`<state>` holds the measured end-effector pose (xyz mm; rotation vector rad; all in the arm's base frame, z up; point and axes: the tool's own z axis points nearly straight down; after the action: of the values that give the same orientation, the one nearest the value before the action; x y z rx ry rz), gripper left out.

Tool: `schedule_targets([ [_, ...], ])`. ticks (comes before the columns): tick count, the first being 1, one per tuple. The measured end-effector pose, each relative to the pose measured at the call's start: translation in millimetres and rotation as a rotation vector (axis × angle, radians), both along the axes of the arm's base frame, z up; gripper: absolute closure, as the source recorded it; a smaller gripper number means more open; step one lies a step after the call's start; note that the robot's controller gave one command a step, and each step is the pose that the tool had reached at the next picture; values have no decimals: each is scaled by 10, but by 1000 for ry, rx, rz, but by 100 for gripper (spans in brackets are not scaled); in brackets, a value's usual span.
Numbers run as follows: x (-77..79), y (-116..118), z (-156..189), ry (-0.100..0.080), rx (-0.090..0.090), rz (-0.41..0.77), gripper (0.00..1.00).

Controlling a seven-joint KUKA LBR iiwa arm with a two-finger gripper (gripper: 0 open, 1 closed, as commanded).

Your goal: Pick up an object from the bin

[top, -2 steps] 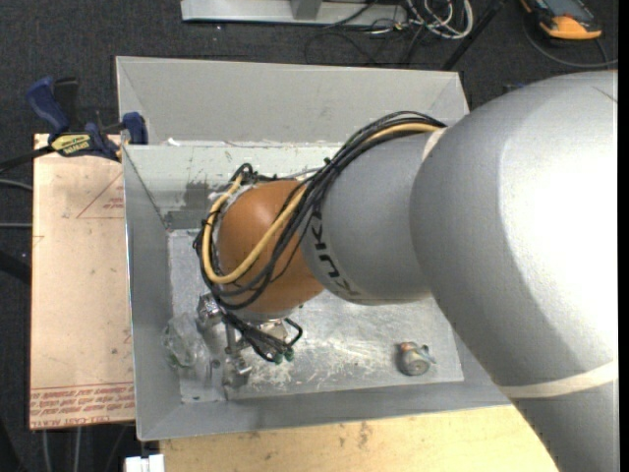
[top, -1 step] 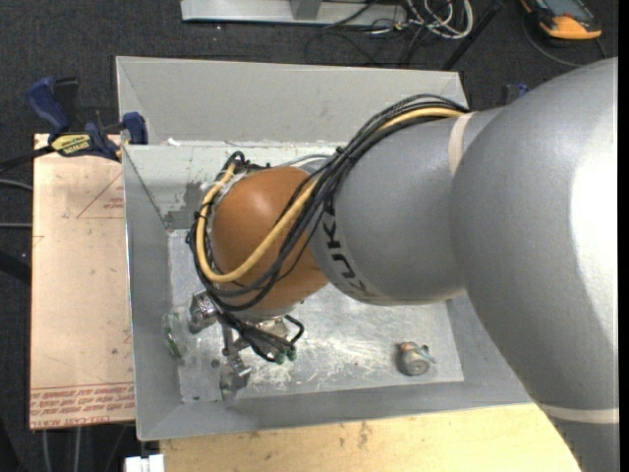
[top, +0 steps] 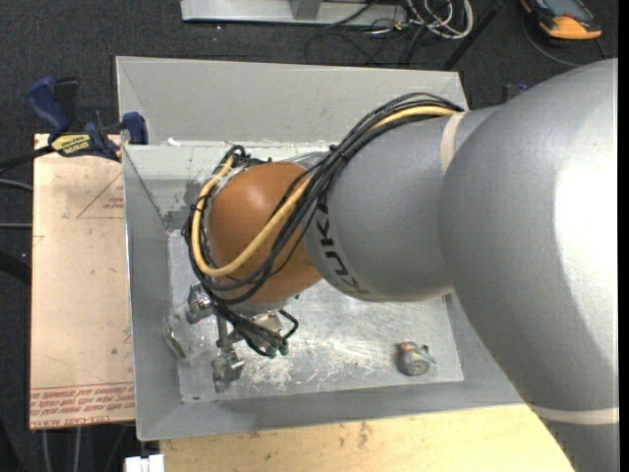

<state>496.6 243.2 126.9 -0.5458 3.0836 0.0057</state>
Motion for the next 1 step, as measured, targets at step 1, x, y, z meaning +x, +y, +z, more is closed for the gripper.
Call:
schedule_targets([
  [1,621,-167,92,10,-4,-41,0],
])
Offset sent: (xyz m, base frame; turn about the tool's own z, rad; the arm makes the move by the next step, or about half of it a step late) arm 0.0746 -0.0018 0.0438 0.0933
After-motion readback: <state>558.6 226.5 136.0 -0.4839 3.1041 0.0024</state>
